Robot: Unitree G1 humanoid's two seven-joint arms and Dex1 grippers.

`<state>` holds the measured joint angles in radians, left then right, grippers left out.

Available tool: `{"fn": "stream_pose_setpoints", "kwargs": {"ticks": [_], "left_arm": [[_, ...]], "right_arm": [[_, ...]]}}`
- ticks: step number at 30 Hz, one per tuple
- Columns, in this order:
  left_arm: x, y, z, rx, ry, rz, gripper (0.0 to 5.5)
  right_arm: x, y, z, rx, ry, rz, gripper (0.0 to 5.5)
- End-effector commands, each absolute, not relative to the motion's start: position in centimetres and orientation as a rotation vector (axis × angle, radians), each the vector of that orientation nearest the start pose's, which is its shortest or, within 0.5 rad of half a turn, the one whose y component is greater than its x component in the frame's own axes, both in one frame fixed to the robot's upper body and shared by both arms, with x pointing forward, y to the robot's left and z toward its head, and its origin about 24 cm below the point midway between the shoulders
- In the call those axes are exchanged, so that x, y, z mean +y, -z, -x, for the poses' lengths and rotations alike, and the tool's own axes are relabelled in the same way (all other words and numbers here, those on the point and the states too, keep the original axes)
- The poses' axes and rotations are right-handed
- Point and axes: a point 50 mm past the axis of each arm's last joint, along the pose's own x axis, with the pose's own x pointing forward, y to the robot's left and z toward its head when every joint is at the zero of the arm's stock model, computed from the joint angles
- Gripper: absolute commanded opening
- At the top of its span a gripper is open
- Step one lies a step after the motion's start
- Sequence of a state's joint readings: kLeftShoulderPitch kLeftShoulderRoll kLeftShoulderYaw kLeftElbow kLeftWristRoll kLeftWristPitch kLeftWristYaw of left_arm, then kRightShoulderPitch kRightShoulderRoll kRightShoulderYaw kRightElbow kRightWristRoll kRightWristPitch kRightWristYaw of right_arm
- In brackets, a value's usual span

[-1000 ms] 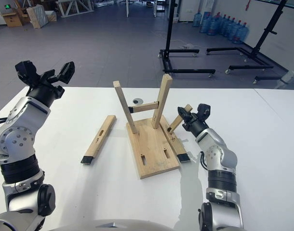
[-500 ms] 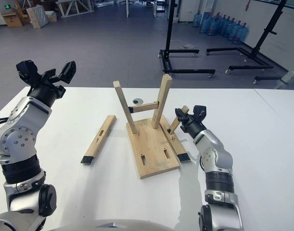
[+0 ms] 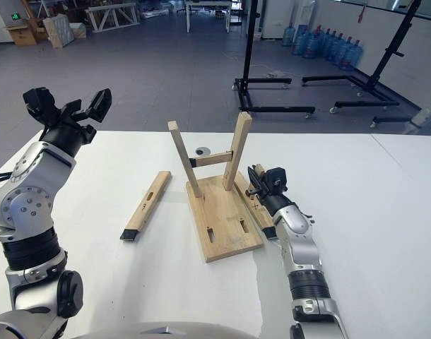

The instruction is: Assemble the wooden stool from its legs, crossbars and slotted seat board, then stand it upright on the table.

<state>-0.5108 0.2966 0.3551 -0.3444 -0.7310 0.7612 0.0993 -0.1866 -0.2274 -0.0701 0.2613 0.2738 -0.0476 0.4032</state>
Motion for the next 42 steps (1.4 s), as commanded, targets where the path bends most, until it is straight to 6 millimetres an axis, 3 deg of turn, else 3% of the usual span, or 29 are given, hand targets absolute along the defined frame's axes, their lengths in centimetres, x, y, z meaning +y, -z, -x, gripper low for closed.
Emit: {"fn": "stream_pose_setpoints", "kwargs": {"ticks": [1,2,10,13,15,21,24,27,31,36,42], "left_arm": [[20.1,-21.2,-29.8,-0.14,0.13,0.345,4.73],[20.1,-21.2,-29.8,-0.141,0.13,0.345,4.73],[20.1,-21.1,-29.9,-0.147,0.126,0.342,4.73],[20.2,-21.1,-29.9,-0.148,0.127,0.338,4.73],[20.2,-21.1,-29.9,-0.149,0.126,0.336,4.73],[20.6,-21.1,-29.8,-0.156,0.119,0.332,4.73],[20.6,-21.1,-29.8,-0.159,0.119,0.331,4.73],[20.3,-21.1,-30.0,-0.158,0.132,0.328,4.73],[20.2,-21.1,-30.0,-0.157,0.134,0.324,4.73],[20.0,-21.1,-30.1,-0.151,0.14,0.314,4.73],[19.8,-21.0,-30.0,-0.151,0.137,0.312,4.73]], "right_arm": [[-19.9,1.6,-25.9,0.335,-0.285,-0.099,0.39],[-19.9,1.3,-26.1,0.324,-0.289,-0.1,0.39],[-20.1,-1.5,-27.9,0.238,-0.289,-0.108,1.97],[-20.6,-3.5,-28.5,0.186,-0.29,-0.084,2.45],[-20.9,-5.7,-28.7,0.137,-0.311,-0.077,2.86],[-19.8,-16.7,-27.8,-0.128,-0.444,-0.193,2.86],[-18.6,-20.3,-27.8,-0.205,-0.413,-0.242,2.86],[-17.8,-20.9,-29.3,-0.149,-0.2,-0.124,2.86],[-16.8,-18.6,-30.1,-0.003,0.014,-0.08,2.86],[-17.1,-17.2,-30.9,0.078,0.124,-0.137,2.86],[-17.2,-17.2,-31.8,0.072,0.135,-0.15,2.86]]}}
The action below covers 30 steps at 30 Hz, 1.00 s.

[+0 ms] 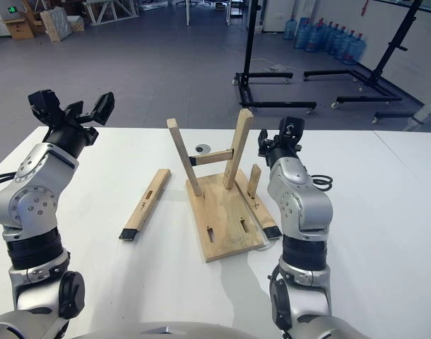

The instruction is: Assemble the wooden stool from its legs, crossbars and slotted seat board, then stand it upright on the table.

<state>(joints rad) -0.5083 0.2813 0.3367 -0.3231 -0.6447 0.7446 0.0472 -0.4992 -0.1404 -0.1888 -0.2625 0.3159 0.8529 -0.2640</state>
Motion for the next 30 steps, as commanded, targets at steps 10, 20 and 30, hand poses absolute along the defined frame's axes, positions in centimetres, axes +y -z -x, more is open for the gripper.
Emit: {"fn": "stream_pose_setpoints", "kwargs": {"ticks": [10,20,30], "left_arm": [[19.8,-21.0,-29.9,-0.146,0.138,0.309,4.73],[19.8,-20.8,-29.8,-0.136,0.136,0.311,4.73],[19.6,-20.5,-29.8,-0.123,0.139,0.316,4.73]], "right_arm": [[-16.2,-17.8,-32.0,0.039,0.103,-0.124,2.86],[-14.8,-17.1,-31.8,0.065,0.088,-0.084,2.86],[-15.9,-9.6,-29.7,0.264,0.155,-0.04,2.86]]}}
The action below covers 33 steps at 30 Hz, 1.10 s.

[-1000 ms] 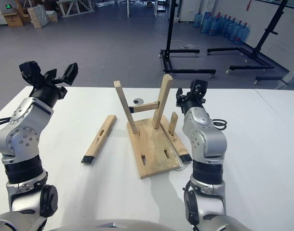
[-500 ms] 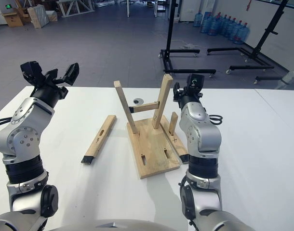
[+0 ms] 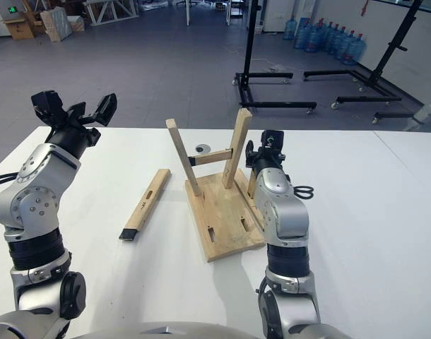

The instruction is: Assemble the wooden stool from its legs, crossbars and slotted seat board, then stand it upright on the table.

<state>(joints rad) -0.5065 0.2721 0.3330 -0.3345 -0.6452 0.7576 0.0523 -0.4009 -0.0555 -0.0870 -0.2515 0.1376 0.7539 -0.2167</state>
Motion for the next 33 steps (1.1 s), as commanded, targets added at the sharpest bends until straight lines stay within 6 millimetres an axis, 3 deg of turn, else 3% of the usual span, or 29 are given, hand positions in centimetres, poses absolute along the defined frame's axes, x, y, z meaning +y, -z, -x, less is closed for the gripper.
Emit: {"fn": "stream_pose_setpoints", "kwargs": {"ticks": [1,3,9,14,16,20,22,26,30,33], "left_arm": [[19.6,-20.4,-29.8,-0.123,0.139,0.317,4.73],[19.6,-20.5,-29.9,-0.124,0.139,0.317,4.73],[19.6,-20.6,-29.8,-0.135,0.131,0.32,4.73],[19.5,-20.6,-29.6,-0.137,0.131,0.322,4.73],[19.5,-20.6,-29.6,-0.137,0.132,0.321,4.73],[19.5,-20.6,-29.3,-0.134,0.137,0.316,4.73],[20.0,-20.2,-28.9,-0.119,0.126,0.312,4.73],[20.6,-19.4,-28.0,-0.089,0.11,0.328,4.73],[20.3,-18.5,-27.0,-0.054,0.112,0.35,4.73],[19.8,-18.1,-26.7,-0.029,0.133,0.324,5.15]], "right_arm": [[-16.0,-8.8,-29.5,0.289,0.154,-0.056,2.86],[-16.1,-9.0,-29.7,0.282,0.14,-0.104,2.86],[-15.6,-16.2,-31.6,0.087,0.009,-0.215,2.86],[-16.7,-19.3,-31.5,0.017,-0.034,-0.237,2.86],[-17.7,-20.0,-31.3,0.0,-0.039,-0.229,2.86],[-22.7,-21.4,-29.8,-0.007,-0.143,-0.081,2.86],[-25.4,-21.2,-28.4,0.056,-0.225,0.021,2.86],[-27.8,-20.3,-26.4,0.155,-0.373,0.057,2.86],[-25.9,-14.3,-24.1,0.388,-0.558,0.081,2.86],[-24.8,-11.5,-24.5,0.435,-0.511,0.09,3.33]]}}
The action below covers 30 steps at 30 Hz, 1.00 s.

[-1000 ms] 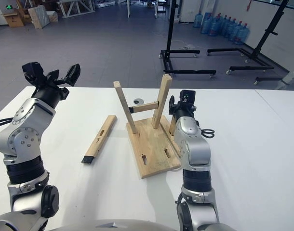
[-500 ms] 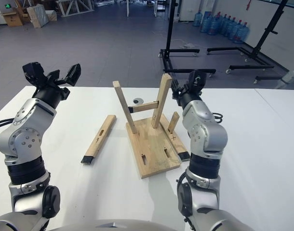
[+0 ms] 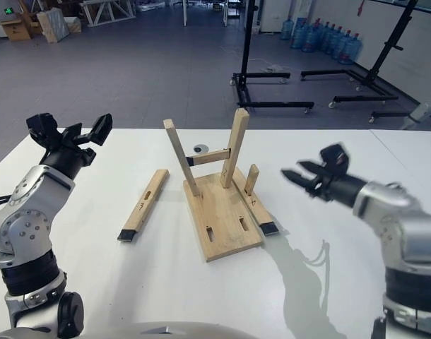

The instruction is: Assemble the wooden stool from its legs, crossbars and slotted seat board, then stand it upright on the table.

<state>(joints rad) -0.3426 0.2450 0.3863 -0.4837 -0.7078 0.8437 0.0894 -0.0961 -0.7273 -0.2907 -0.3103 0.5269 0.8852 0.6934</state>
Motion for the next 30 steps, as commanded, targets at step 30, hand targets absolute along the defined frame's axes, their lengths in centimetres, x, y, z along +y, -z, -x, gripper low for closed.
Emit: {"fn": "stream_pose_setpoints", "kwargs": {"ticks": [30], "left_arm": [[18.6,-17.0,-26.5,0.004,0.139,0.279,5.4]], "right_arm": [[-22.1,-5.5,-25.5,0.56,-0.458,0.286,5.38]]}}
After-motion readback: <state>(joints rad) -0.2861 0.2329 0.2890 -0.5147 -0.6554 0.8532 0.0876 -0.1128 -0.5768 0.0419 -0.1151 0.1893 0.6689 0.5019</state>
